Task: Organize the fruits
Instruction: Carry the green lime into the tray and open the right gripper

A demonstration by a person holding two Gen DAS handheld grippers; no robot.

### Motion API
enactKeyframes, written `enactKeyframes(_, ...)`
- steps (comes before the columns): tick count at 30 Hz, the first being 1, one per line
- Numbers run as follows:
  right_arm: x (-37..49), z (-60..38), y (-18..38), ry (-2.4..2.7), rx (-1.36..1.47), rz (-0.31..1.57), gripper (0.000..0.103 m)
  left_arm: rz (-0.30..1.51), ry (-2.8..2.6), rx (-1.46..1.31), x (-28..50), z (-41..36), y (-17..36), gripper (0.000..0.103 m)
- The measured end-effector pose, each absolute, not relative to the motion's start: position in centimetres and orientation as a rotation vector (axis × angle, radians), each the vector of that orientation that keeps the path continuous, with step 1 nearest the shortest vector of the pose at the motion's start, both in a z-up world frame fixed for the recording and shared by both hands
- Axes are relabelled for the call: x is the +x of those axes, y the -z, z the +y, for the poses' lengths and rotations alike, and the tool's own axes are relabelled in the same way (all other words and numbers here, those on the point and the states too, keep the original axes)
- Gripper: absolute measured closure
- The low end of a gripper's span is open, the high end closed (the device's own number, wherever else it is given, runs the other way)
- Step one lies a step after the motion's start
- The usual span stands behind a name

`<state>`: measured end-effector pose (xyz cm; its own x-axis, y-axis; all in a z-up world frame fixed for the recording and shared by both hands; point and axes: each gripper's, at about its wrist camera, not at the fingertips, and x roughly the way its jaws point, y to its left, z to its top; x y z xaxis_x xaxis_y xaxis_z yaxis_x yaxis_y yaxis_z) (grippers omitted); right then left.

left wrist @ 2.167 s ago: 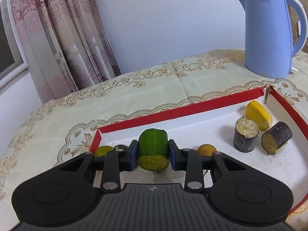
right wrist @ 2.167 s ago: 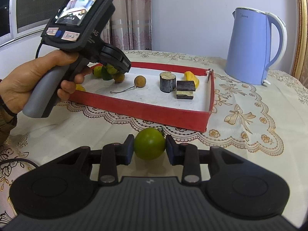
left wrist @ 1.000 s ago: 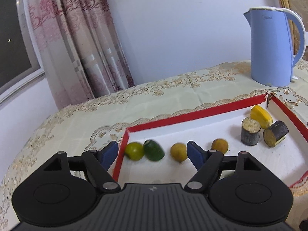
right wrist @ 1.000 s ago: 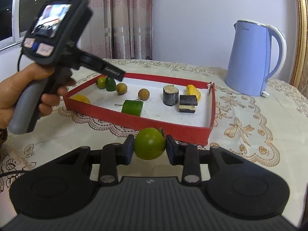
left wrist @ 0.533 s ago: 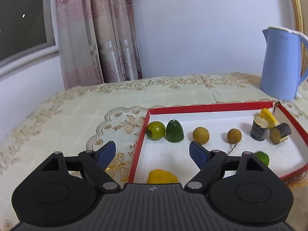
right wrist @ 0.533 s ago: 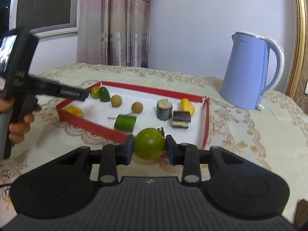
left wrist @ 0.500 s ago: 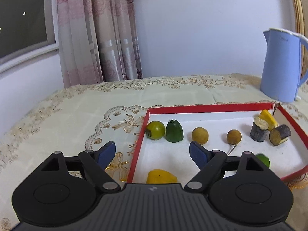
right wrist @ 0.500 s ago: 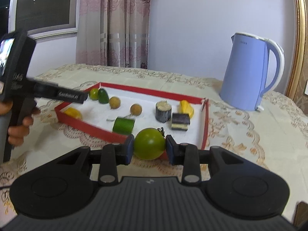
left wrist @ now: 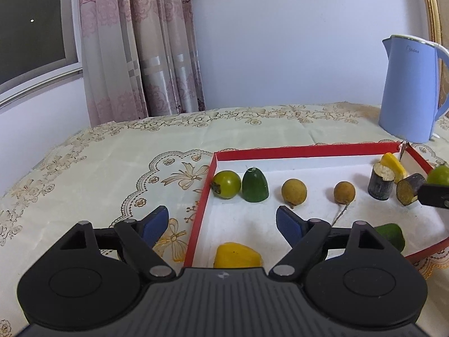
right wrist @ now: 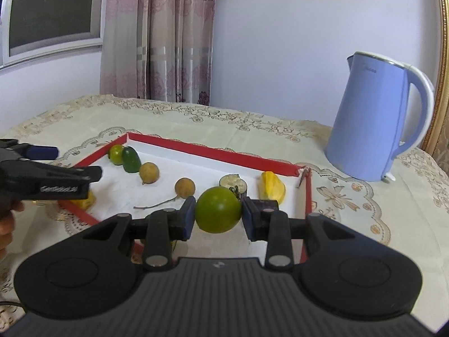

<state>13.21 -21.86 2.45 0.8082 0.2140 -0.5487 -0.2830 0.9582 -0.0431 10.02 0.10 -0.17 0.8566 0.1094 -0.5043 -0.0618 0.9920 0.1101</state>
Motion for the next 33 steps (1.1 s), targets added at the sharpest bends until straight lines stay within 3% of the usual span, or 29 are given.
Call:
enactKeyframes(29, 16.9, -21.2, 0.0, -0.220, -0.134, 0.602, 0.070, 0.539, -0.074, 0.097, 10.1, 0.0, 0.3, 0.019)
enactKeyframes(31, 16.8, -21.2, 0.0, -0.222, -0.126, 0.601, 0.068, 0.538, -0.072, 0.099, 10.0, -0.1, 0.3, 0.019)
enactKeyframes(33, 16.8, -21.3, -0.1, -0.227, -0.113, 0.603, 0.056, 0.540, -0.071, 0.099, 10.1, -0.1, 0.4, 0.019)
